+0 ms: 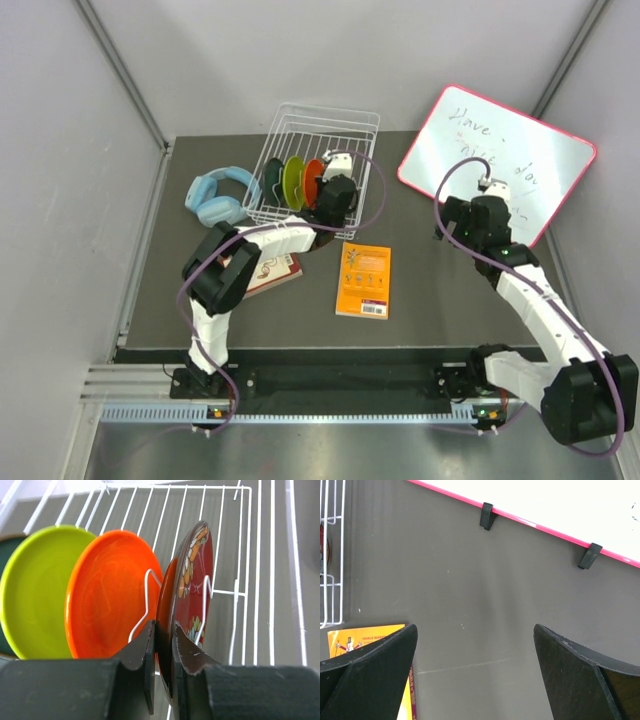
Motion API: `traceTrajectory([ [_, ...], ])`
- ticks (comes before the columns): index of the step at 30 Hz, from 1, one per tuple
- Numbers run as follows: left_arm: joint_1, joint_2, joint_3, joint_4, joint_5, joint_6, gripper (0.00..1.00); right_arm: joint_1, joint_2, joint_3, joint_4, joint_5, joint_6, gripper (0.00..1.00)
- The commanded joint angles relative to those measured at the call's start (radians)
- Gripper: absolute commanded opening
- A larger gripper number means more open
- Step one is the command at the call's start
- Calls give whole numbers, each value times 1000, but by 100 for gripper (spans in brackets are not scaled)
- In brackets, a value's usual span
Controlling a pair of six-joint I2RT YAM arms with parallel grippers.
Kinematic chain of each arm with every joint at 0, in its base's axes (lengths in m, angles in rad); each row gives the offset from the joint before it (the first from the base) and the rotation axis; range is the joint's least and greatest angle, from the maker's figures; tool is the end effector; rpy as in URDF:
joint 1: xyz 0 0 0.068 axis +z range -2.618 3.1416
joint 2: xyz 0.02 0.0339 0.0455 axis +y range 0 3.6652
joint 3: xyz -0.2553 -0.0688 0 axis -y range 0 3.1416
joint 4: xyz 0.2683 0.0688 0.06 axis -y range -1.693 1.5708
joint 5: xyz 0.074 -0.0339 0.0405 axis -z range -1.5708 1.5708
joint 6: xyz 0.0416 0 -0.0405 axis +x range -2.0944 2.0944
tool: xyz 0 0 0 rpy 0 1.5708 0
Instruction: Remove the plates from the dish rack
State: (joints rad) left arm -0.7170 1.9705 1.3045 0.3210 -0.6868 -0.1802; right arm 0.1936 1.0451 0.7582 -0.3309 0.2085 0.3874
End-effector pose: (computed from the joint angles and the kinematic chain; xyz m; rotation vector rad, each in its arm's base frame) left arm 0.3696 -0.2872 0.1942 0.0405 1.8351 0.0306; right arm 0.2565 0.0415 0.2495 0.3269 2.1504 0.1034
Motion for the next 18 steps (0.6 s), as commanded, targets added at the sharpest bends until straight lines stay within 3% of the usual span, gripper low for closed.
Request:
traceTrajectory([
  [1,-42,-18,94,130,-166,139,0,6,-49,-3,3,9,10,100],
  [12,-52,-169,116,78,-220,212,0,6,-128,-10,-34,-1,28,100],
  [18,-52,-336,75,-59,-134,127,0,6,-186,-25,-16,-83,44,100],
])
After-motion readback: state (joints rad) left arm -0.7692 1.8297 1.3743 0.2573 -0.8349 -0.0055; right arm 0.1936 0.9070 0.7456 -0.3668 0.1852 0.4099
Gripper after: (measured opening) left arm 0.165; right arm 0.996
